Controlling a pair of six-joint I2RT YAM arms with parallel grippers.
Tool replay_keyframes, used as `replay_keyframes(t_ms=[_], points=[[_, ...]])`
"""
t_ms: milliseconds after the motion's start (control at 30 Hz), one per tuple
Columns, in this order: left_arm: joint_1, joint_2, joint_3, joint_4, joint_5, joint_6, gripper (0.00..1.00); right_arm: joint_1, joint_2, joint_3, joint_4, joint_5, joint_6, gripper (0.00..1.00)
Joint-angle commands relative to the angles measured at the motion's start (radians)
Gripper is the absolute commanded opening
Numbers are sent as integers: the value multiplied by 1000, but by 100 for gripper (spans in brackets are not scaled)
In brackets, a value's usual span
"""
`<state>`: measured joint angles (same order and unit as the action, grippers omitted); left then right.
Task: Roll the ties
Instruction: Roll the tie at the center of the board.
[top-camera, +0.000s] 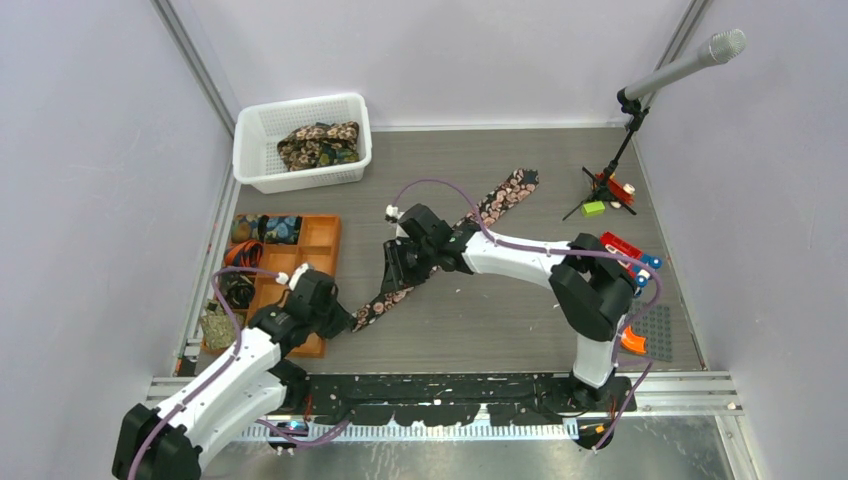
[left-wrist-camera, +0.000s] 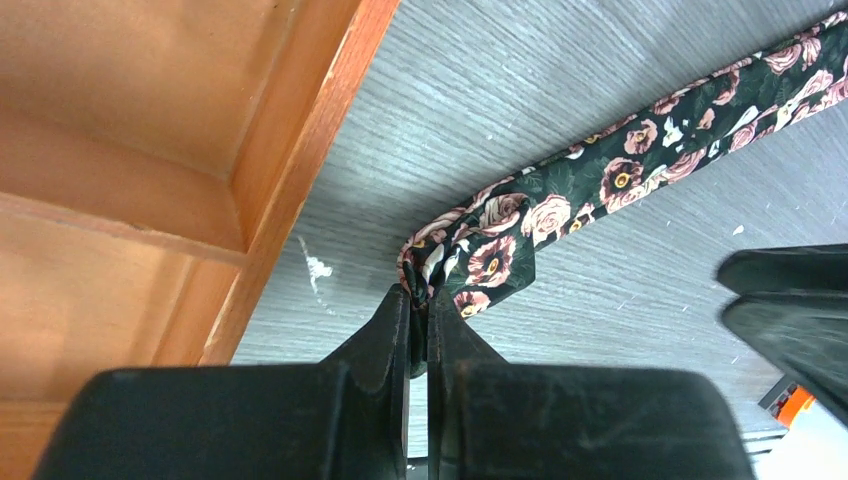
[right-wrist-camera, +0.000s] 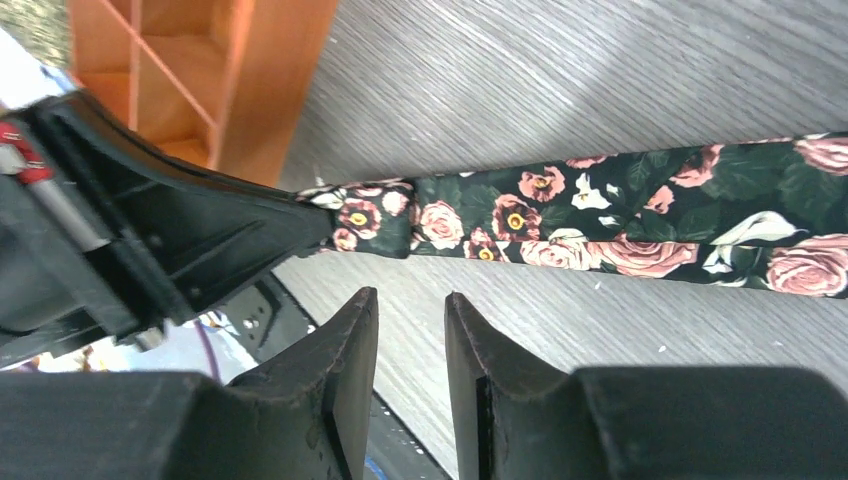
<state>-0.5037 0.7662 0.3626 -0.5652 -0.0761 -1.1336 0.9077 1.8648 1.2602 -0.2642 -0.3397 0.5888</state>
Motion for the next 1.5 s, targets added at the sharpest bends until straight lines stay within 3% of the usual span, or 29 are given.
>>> replay_keyframes(t_ms=[0, 367, 867, 1467], points=[[-4, -38, 44, -99, 20, 28, 0, 10, -84, 0, 20, -2, 44, 34], [-4, -36, 99, -152, 46, 45, 0, 89, -9, 95, 43, 41, 110, 24], [-4, -65, 114, -191, 46, 42, 0, 124, 129, 167, 48, 46, 121, 19], [-4, -71, 167, -225, 22, 46, 0, 183, 170, 141, 81, 53, 161, 17]])
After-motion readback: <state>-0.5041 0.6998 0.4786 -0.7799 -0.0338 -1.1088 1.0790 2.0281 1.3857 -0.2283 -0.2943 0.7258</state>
